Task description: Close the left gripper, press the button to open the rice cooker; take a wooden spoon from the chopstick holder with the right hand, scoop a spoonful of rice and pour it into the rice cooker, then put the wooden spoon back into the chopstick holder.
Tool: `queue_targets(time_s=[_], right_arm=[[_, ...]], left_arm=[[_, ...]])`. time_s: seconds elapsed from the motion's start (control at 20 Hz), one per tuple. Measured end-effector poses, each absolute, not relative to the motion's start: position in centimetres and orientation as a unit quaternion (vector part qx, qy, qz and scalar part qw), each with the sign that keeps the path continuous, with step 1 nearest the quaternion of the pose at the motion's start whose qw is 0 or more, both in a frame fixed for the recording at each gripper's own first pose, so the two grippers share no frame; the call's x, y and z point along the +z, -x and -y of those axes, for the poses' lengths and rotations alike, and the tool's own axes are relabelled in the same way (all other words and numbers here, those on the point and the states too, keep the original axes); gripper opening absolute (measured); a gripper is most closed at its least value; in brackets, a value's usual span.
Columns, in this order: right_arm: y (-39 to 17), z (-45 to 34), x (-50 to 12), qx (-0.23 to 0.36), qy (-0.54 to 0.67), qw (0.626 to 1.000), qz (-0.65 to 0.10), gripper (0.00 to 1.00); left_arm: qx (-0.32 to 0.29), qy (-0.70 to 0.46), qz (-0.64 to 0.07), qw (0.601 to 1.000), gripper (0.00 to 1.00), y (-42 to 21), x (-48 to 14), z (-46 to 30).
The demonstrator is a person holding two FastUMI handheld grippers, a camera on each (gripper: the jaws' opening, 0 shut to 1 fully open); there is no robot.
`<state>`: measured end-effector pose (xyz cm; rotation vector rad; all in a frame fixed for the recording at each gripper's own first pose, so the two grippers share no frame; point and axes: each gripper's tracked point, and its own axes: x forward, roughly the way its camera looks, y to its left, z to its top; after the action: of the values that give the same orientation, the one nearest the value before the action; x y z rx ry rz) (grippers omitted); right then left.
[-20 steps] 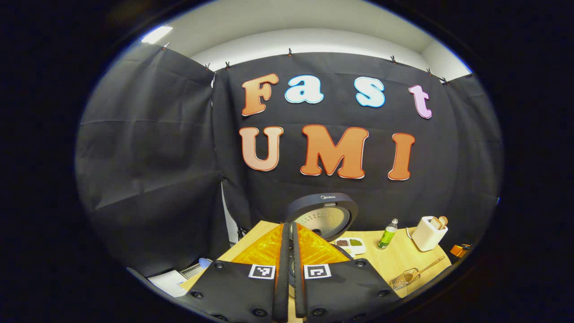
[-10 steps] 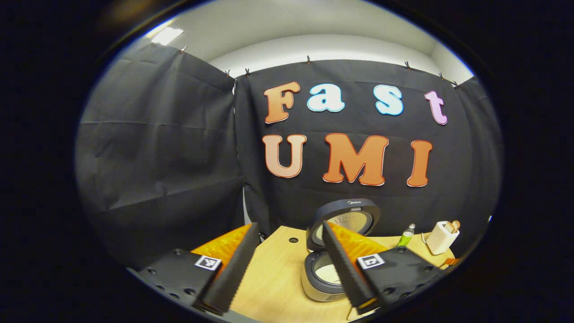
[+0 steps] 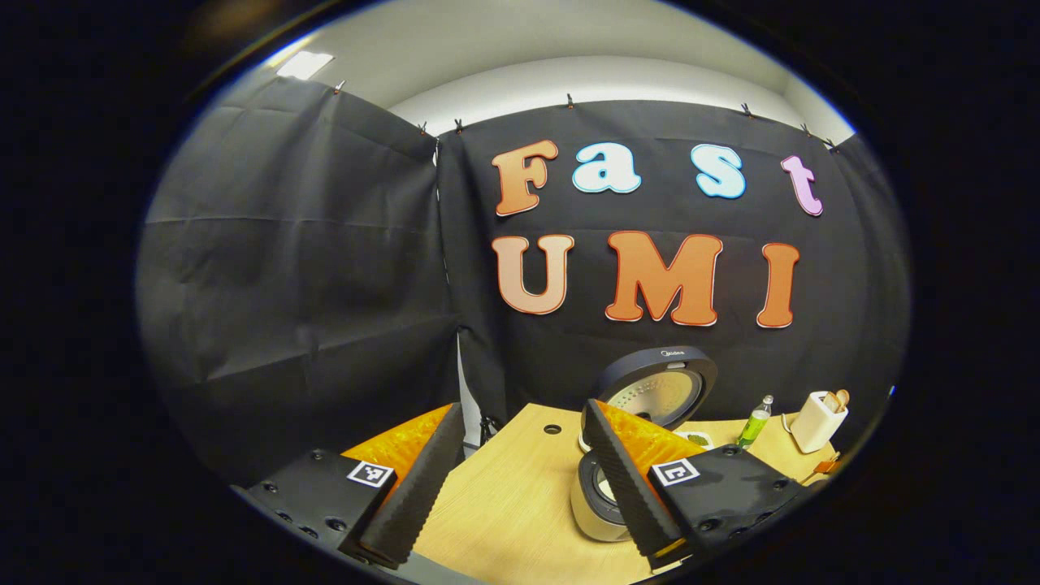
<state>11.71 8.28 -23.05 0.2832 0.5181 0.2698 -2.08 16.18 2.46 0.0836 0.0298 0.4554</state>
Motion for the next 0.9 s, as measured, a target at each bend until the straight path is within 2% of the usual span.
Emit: queue_targets(time_s=[0.1, 0.2, 0.55, 0.75, 0.8, 0.9], right_arm=[[-11.5, -8.9, -22.6, 0.133, -0.113, 0.953, -0.246, 0.14], [-11.3, -9.6, -21.6, 0.134, -0.084, 0.959, -0.237, 0.11], [-8.7, -11.6, -14.3, 0.115, 0.003, 0.980, -0.164, 0.11], [-5.6, -13.1, -11.2, 0.089, 0.011, 0.986, -0.142, 0.11], [-4.6, -13.6, -10.8, 0.080, 0.008, 0.987, -0.140, 0.05], [-2.7, -15.1, -10.6, 0.075, 0.004, 0.987, -0.139, 0.04]], left_arm=[[0.220, -0.038, -0.013, 0.975, 1.00, 1.9, 2.5, -16.6], [0.213, -0.037, -0.013, 0.976, 1.00, 1.4, 2.4, -16.8], [0.188, -0.029, -0.006, 0.982, 1.00, 0.1, 3.5, -19.6], [0.166, -0.016, -0.004, 0.986, 0.99, -1.0, 3.8, -21.1], [0.159, -0.014, -0.004, 0.987, 1.00, -1.3, 3.9, -21.5], [0.147, -0.015, -0.004, 0.989, 1.00, -2.0, 4.1, -22.4]])
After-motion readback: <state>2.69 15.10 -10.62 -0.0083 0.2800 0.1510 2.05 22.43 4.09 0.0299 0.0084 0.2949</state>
